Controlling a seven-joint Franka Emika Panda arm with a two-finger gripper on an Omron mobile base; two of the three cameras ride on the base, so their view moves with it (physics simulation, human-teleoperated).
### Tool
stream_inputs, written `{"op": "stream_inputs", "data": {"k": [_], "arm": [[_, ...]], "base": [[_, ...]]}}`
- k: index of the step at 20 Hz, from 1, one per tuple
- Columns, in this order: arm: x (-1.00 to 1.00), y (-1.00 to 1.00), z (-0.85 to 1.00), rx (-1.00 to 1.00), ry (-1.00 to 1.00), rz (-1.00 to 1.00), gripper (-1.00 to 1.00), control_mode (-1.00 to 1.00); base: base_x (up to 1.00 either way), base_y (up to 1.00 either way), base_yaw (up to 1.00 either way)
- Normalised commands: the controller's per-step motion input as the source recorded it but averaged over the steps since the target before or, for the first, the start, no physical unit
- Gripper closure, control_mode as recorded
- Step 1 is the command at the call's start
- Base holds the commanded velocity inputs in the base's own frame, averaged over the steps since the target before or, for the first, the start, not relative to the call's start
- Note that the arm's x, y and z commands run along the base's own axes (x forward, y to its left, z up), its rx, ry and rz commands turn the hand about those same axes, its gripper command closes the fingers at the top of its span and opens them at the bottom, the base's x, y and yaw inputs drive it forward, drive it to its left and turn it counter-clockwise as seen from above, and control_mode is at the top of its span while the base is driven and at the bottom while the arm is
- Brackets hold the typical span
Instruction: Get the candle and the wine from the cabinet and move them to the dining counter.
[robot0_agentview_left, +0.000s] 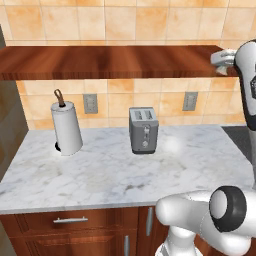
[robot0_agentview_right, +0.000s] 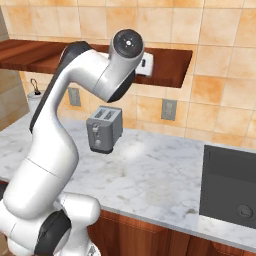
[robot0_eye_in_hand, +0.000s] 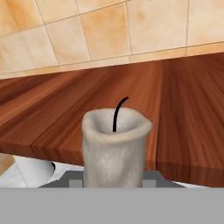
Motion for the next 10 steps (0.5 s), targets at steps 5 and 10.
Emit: {"op": "stream_inputs", "data": {"k": [5,10], "arm": [[-0.64,0.24,-0.22,0.00,0.00,0.07,1.00,-1.00],[-0.62,0.28,-0.28,0.00,0.00,0.03,1.00,-1.00]], "base": [[0.00,0.00,0.00],[0.00,0.00,0.00]]}}
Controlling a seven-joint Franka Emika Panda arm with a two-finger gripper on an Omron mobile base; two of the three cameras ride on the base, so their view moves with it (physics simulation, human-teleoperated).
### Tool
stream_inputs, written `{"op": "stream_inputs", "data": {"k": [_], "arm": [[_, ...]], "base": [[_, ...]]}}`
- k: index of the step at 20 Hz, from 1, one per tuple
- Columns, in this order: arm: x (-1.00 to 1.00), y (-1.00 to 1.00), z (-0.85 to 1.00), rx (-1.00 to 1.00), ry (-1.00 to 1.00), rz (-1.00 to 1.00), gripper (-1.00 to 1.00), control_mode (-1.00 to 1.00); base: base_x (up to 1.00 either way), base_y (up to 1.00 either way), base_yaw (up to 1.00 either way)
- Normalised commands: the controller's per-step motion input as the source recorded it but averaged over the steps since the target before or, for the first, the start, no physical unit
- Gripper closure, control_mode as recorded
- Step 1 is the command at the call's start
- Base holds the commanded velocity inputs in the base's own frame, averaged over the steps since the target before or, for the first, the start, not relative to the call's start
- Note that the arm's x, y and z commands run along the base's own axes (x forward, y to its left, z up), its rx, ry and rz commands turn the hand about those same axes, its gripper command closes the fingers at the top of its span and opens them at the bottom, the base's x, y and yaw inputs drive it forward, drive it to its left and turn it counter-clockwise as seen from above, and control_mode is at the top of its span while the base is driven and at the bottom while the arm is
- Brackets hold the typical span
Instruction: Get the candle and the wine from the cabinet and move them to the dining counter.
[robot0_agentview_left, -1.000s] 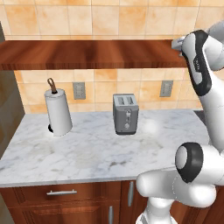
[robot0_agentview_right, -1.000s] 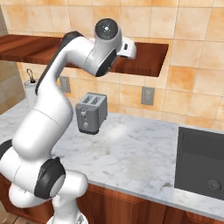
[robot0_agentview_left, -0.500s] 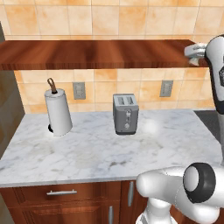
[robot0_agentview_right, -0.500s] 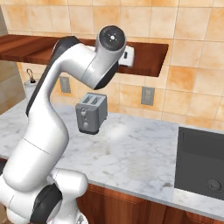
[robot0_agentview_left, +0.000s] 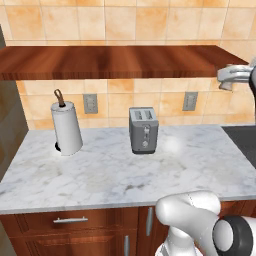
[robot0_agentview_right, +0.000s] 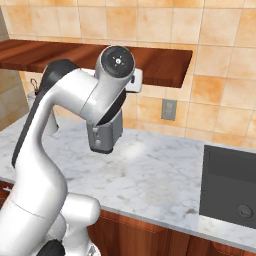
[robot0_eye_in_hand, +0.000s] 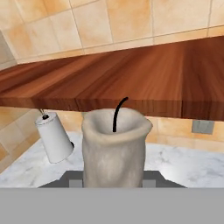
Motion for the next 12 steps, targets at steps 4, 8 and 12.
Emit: {"op": "stream_inputs", "data": {"k": [4,8,12], "arm": [[-0.48,0.33,-0.35,0.00,0.00,0.00,1.00,-1.00],[-0.25,0.43,-0.46,0.00,0.04,0.00,1.00,-1.00],[-0.06,0.34,-0.47,0.00,0.04,0.02,1.00,-1.00]], "base": [[0.00,0.00,0.00],[0.00,0.00,0.00],[0.00,0.00,0.00]]}}
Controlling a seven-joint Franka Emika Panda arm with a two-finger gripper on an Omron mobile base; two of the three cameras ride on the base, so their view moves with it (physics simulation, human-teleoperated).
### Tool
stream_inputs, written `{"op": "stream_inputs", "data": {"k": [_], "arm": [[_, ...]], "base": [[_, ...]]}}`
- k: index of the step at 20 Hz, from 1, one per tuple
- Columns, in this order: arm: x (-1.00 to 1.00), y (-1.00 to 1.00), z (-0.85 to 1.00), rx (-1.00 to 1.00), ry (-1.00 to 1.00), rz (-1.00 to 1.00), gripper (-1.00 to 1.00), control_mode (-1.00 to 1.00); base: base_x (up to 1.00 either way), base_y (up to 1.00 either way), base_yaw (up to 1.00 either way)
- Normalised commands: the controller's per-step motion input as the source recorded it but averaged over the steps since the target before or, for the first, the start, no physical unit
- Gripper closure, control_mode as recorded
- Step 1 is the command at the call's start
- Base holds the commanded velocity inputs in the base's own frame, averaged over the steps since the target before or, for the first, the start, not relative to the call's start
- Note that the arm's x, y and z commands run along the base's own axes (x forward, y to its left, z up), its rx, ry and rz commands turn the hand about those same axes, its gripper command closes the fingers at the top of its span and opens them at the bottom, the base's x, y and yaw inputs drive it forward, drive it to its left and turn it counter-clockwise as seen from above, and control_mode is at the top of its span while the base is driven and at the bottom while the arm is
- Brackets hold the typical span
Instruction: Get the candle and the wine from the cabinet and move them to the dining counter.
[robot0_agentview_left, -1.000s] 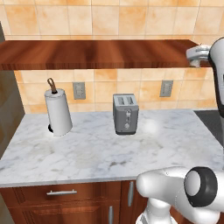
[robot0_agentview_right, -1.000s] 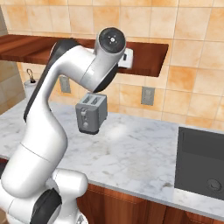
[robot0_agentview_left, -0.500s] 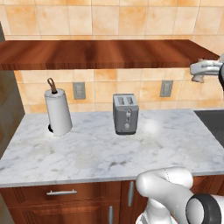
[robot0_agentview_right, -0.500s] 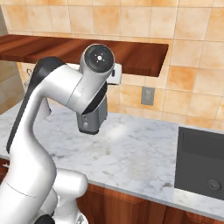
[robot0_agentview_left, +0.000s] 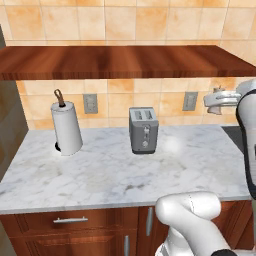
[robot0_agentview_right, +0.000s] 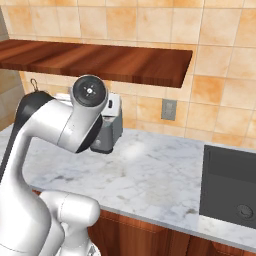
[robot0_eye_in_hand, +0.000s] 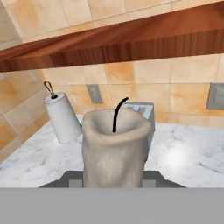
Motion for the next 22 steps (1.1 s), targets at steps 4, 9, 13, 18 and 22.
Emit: {"op": "stream_inputs", "data": {"k": [4,9,13,18,22], "arm": [[-0.16,0.31,-0.47,0.00,0.01,0.05,1.00,-1.00],[-0.28,0.25,-0.46,-0.08,0.01,0.03,1.00,-1.00],[-0.26,0.18,-0.34,-0.15,0.04,0.00,1.00,-1.00],[-0.17,0.10,-0.19,-0.11,0.02,0.00,1.00,-1.00],[0.00,0.00,0.00,0.00,0.00,0.00,1.00,-1.00]], "base": [[0.00,0.00,0.00],[0.00,0.00,0.00],[0.00,0.00,0.00],[0.00,0.00,0.00],[0.00,0.00,0.00]]}}
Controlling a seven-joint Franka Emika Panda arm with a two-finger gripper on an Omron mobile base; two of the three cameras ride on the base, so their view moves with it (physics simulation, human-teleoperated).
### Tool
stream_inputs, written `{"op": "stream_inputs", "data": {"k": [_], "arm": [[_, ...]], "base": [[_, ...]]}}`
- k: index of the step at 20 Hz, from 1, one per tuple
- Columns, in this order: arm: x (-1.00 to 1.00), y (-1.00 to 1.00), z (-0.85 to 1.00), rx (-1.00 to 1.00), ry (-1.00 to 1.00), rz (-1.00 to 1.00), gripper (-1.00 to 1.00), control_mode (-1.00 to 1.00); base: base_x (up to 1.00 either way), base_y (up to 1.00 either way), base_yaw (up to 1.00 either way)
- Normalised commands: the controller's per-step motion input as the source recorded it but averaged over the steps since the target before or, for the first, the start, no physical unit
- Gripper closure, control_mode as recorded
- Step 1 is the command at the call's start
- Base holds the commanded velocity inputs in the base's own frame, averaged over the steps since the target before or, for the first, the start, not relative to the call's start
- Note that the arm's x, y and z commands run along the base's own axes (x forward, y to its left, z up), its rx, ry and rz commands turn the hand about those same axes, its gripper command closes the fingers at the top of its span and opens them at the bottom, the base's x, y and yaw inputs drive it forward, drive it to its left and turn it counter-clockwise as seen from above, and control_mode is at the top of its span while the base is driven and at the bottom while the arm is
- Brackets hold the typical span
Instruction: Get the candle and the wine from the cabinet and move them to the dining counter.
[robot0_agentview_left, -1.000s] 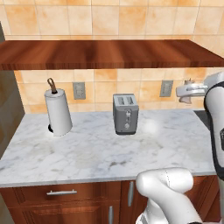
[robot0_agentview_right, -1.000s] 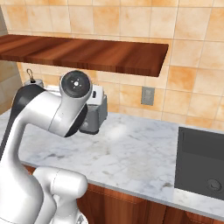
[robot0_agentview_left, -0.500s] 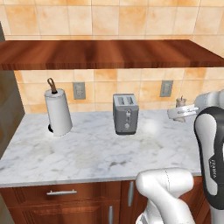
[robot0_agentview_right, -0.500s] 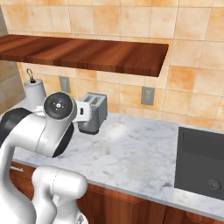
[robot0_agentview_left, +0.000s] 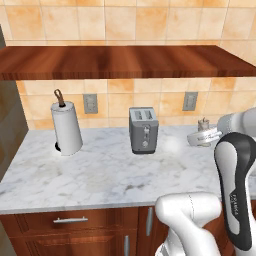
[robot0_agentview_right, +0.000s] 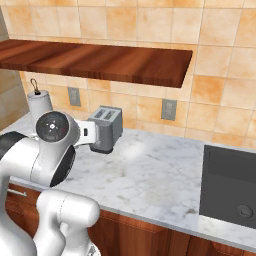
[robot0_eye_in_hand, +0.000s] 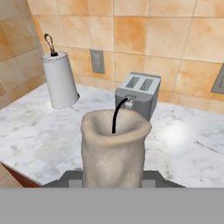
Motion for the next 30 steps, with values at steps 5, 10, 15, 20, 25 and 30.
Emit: {"op": "stream_inputs", "data": {"k": [5,10,15,20,25,30], "arm": [[0.00,0.00,0.00,0.00,0.00,0.00,1.00,1.00],[0.00,0.00,0.00,0.00,0.00,0.00,1.00,1.00],[0.00,0.00,0.00,0.00,0.00,0.00,1.00,1.00],[0.00,0.00,0.00,0.00,0.00,0.00,1.00,1.00],[0.00,0.00,0.00,0.00,0.00,0.00,1.00,1.00],[0.00,0.00,0.00,0.00,0.00,0.00,1.00,1.00]], "base": [[-0.01,0.00,0.00],[-0.39,0.00,-0.03],[-0.61,-0.01,-0.01],[-0.70,-0.02,0.00],[-0.39,0.01,-0.53],[0.00,0.07,-0.99]]}}
